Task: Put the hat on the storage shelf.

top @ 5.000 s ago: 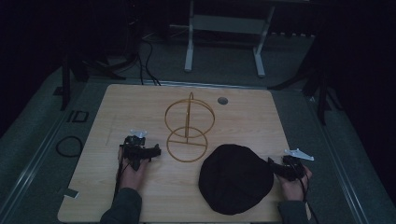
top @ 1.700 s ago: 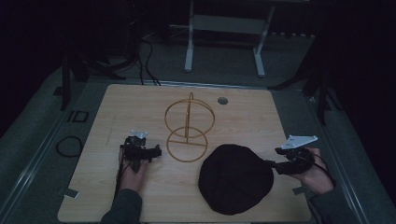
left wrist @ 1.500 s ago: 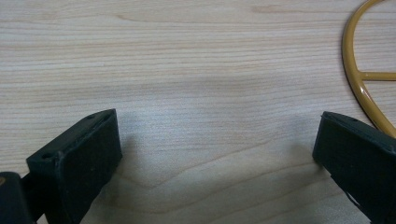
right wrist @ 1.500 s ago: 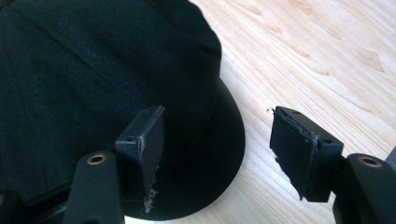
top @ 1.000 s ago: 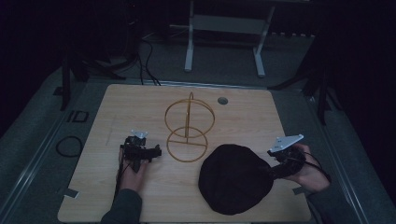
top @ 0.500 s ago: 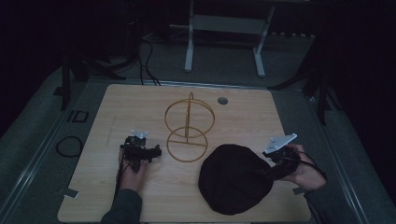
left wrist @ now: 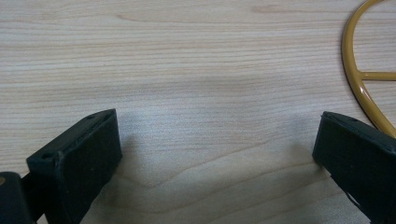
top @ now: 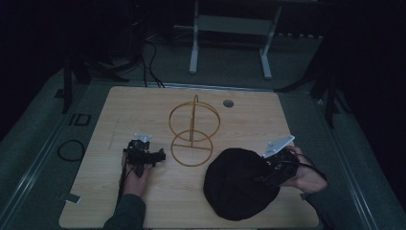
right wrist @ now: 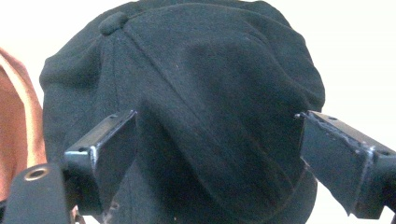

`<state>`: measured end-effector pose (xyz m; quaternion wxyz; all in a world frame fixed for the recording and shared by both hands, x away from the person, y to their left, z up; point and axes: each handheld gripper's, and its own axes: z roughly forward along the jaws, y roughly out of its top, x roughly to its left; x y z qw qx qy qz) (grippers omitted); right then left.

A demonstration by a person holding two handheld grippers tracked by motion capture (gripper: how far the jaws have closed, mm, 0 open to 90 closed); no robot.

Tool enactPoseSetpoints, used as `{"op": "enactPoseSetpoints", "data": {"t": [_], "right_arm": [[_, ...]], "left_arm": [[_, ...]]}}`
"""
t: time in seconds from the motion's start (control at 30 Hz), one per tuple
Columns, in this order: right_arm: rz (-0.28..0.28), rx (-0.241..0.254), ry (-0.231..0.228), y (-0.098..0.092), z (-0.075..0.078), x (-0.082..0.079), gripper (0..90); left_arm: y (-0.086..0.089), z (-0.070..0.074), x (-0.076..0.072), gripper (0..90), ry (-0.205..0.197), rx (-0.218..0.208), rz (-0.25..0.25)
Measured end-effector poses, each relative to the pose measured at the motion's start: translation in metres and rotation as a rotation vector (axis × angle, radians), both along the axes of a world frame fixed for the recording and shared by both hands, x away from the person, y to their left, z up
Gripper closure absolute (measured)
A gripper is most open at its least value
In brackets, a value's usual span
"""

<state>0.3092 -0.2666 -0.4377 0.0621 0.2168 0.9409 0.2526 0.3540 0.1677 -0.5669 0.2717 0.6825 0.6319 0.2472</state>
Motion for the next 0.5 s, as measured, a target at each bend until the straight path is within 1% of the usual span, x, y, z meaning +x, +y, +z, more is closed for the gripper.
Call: {"op": "enactPoseSetpoints", "data": {"t": [0.1,0.13,0.17,0.33,0.5], "right_arm": [[0.007,-0.008,0.012,0.005,-0.003,0.001,10.8],[0.004,-0.016,0.007,0.006,-0.004,0.001,10.9],[0.007,-0.021,0.016,0.008,-0.005,0.002,10.9],[0.014,-0.026,0.033,0.014,-0.010,0.005,10.8],[0.019,-0.045,0.028,0.021,-0.014,0.005,10.3]], "left_arm": [[0.000,0.000,0.000,0.7,0.000,0.000,0.000],[0.000,0.000,0.000,0.7,0.000,0.000,0.000],[0.000,0.000,0.000,0.7,0.000,0.000,0.000],[0.000,0.000,0.000,0.7,0.000,0.000,0.000],[0.000,0.000,0.000,0.7,0.000,0.000,0.000]]}}
